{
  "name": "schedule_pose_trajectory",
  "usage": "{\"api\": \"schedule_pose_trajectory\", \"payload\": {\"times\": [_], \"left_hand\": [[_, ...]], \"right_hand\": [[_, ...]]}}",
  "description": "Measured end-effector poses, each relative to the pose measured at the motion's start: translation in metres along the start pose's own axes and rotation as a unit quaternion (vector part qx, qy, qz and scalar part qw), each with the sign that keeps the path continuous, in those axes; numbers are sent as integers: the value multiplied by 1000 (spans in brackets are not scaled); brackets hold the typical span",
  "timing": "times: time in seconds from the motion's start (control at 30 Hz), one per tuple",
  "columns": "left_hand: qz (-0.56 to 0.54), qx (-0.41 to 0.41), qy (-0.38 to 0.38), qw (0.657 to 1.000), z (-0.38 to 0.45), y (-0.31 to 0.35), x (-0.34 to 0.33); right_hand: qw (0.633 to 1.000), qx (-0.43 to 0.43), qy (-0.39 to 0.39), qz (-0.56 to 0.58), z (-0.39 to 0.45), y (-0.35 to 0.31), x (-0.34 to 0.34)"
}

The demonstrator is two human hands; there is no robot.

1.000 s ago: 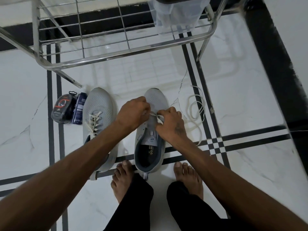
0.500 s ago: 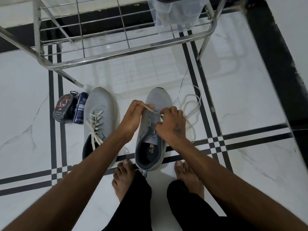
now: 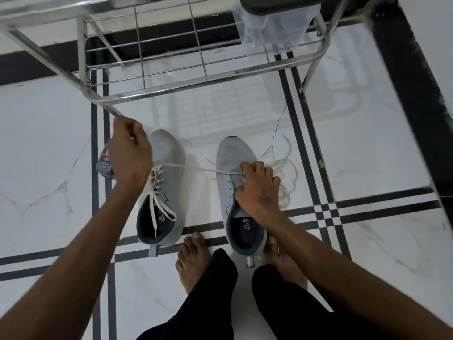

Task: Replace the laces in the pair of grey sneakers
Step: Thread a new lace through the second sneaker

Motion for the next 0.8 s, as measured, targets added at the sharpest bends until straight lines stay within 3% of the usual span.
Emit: {"api": "schedule_pose_trajectory", "payload": {"times": [0.07,0.1,0.2,0.3,0.4,0.5,0.6,0.67,0.73,0.8], "left_hand": [[216,-79,-74,970,-12,-2,-18],[268,-137,-112,947,-25,2,-32],[226,-266,-241,906,-75,25,-84],[237,-224,-326,887,-100,26,-122],[259,-202,-314,891,-93,22,-133],[207,-184,-324,905,-84,14,-133],[30,-53,-297,953,-72,3,-116],[-77,63,-242,965,-66,-11,-101],[-67,116,-180,975,-63,-24,-86],[33,73,-140,987,-65,-29,-74]], "right_hand": [[1000,1,1,3,0,0,-2],[1000,0,1,8,0,0,-2],[1000,-1,-6,28,2,2,-3],[991,-20,-23,127,4,9,-1],[969,-56,39,236,0,23,10],[972,-65,95,207,-8,29,17],[968,-95,119,201,-11,30,16],[960,-126,116,221,-12,34,14],[959,-135,110,224,-12,36,12],[962,-127,103,220,-13,36,10]]}}
Point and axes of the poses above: each hand's wrist, its own z-axis towards the middle knuckle, its own x-axis out of the back of the hand, y = z × x, the point moved 4 cm from there along z, towards the middle knuckle, and after that the axes turned 4 degrees about x, right-handed, at the moved point
